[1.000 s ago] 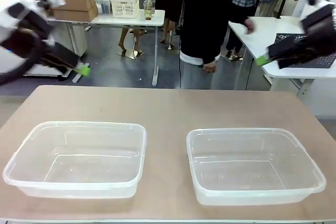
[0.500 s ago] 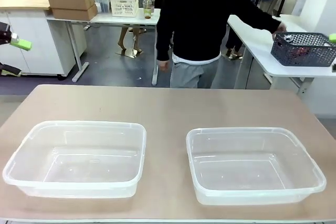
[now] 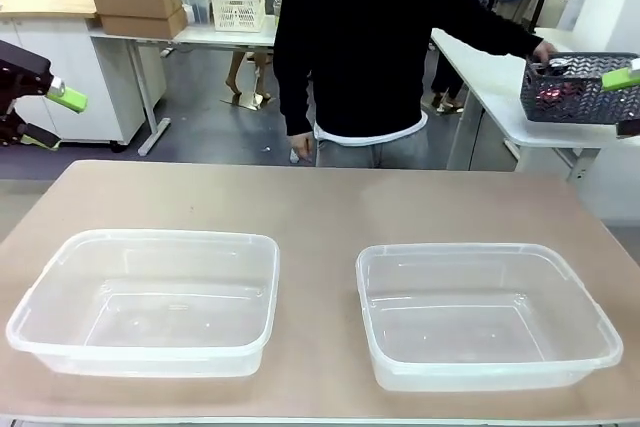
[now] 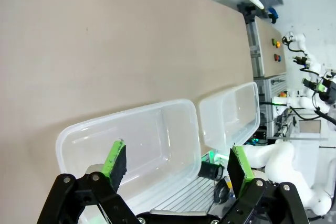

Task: Sort the waste into each basket.
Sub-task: Pick up the Organizing box on the left side of the table and lift it.

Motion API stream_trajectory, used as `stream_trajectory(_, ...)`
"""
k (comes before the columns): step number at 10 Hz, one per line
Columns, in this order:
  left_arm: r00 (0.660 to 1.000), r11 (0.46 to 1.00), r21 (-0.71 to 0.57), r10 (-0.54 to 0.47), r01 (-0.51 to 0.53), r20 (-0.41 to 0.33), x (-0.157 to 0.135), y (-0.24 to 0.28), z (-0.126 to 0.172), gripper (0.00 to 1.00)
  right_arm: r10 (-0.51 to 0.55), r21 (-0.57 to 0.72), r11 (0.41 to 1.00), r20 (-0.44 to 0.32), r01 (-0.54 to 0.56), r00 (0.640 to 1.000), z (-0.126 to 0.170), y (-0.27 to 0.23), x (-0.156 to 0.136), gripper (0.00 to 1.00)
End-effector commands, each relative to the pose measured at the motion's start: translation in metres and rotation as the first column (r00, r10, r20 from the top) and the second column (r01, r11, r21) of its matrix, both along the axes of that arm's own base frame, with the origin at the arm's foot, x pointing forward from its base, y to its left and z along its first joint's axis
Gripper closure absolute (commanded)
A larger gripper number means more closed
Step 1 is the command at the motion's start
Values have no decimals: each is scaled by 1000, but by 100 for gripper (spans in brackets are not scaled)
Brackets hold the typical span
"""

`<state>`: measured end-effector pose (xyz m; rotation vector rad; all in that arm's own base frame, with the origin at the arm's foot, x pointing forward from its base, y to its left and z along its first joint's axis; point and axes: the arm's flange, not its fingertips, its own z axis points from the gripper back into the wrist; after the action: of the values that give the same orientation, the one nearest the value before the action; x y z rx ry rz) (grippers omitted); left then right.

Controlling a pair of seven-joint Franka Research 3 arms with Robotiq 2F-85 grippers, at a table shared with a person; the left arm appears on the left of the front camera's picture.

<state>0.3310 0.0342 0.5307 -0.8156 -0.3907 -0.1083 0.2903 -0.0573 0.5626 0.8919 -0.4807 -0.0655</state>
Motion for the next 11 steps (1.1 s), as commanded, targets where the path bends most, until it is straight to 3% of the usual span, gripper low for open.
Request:
stream_trajectory(1,1000,1000,-22,-11,12,19,2,7,-1,0,12,20,1000,29,-12,1000,-2,-7,2,0)
stream_trajectory(3,1000,1000,-22,-11,12,19,2,7,-1,0,-5,3,1000,0,5,1000,0,-3,-1,0)
stream_trajectory(4,1000,1000,-22,-11,12,19,2,7,-1,0,79,0,997,-22,-79,997,5,16,6,0)
stream_trajectory(5,1000,1000,-2,10,-10,2,0,7,-1,0,196,10,981,-32,-196,980,16,55,14,0)
stream_trajectory(6,994,986,130,-98,102,-41,-9,6,8,0,302,26,953,-31,-301,953,36,125,19,0)
stream_trajectory(7,985,939,298,-159,172,-68,-27,12,15,0,366,9,931,-39,-366,930,46,199,12,0)
stream_trajectory(8,983,895,407,-152,181,-103,-49,18,19,0,449,-28,891,-93,-453,889,39,277,-5,0)
stream_trajectory(9,976,859,464,-171,215,-136,-70,16,17,0,505,-114,842,-179,-528,844,11,345,-23,0)
stream_trajectory(10,975,842,496,-153,213,-159,-85,6,8,0,535,-219,782,-244,-583,809,-23,394,-37,0)
stream_trajectory(11,961,835,477,-213,273,-177,-95,-16,-4,0,556,-304,718,-290,-626,779,-52,417,-50,0)
